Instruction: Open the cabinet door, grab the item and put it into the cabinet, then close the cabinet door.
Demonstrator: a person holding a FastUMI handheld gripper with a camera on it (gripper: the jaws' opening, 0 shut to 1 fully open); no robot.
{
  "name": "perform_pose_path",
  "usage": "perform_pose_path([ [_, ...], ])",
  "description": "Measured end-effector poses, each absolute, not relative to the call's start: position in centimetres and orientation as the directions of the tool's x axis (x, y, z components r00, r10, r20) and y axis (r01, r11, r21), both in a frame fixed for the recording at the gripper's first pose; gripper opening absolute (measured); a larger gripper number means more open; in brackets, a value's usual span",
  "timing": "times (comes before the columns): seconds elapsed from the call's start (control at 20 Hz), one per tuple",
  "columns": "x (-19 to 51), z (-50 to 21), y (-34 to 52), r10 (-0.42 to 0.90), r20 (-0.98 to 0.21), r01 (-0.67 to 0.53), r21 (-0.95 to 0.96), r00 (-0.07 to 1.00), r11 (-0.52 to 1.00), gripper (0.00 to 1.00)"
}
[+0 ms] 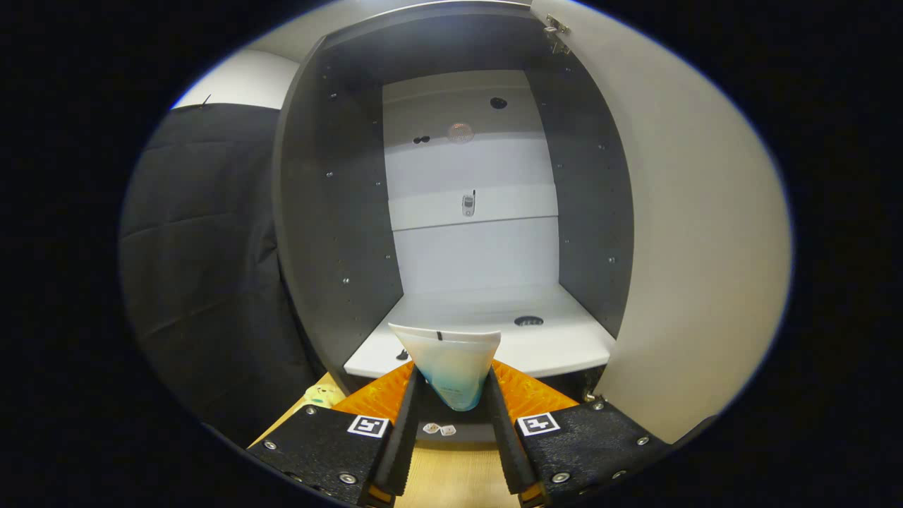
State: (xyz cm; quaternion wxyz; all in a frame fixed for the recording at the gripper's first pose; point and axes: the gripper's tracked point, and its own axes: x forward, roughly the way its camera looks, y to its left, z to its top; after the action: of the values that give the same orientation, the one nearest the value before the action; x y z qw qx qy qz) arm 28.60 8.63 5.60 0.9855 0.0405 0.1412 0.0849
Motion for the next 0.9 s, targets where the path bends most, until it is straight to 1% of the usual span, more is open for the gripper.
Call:
perform_pose_path([
  [0.25,34.0,6.6,8.6,0.172,-0.285,-0.149,0.102,0.943,0.984,0.52],
  [0.5,37.9,5.2,8.7,0.156,-0.342,-0.121,0.123,0.927,0.985,0.52],
  [0.65,39.4,3.9,8.6,0.142,-0.386,-0.096,0.137,0.912,0.986,0.52],
  [0.75,39.7,3.1,8.8,0.149,-0.407,-0.104,0.132,0.901,0.986,0.52],
  [0.9,40.1,3.2,9.0,0.15,-0.395,-0.112,0.119,0.906,0.987,0.54],
])
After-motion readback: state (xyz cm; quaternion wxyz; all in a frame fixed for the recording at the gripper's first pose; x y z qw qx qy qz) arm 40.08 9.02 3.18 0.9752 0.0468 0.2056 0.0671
